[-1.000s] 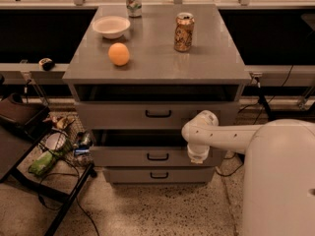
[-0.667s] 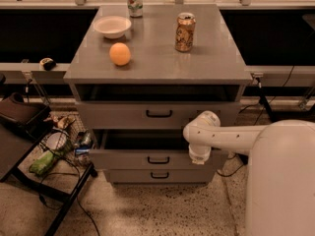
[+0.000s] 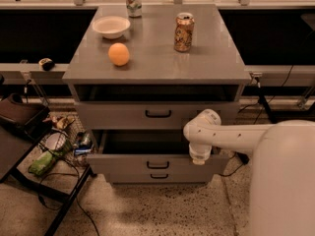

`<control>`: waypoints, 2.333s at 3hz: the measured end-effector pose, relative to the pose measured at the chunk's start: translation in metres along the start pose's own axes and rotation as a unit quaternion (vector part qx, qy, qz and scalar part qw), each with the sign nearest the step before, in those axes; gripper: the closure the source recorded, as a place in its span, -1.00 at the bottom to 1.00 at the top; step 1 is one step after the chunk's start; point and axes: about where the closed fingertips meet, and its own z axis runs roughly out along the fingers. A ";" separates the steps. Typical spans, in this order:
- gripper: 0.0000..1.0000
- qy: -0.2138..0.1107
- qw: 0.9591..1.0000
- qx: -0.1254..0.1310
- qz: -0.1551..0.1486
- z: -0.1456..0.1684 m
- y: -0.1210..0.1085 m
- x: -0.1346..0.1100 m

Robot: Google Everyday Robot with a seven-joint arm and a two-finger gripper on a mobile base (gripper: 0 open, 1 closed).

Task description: Open middle drawer

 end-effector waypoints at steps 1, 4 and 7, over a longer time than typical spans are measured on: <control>1.00 -0.007 1.000 0.012 0.004 -0.005 -0.001 0.001; 1.00 -0.005 1.000 0.010 0.015 -0.009 0.016 0.011; 1.00 0.000 1.000 0.004 0.026 -0.011 0.033 0.021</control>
Offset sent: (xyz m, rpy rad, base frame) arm -0.3257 -0.0956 0.1786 0.0160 -0.0436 -0.3737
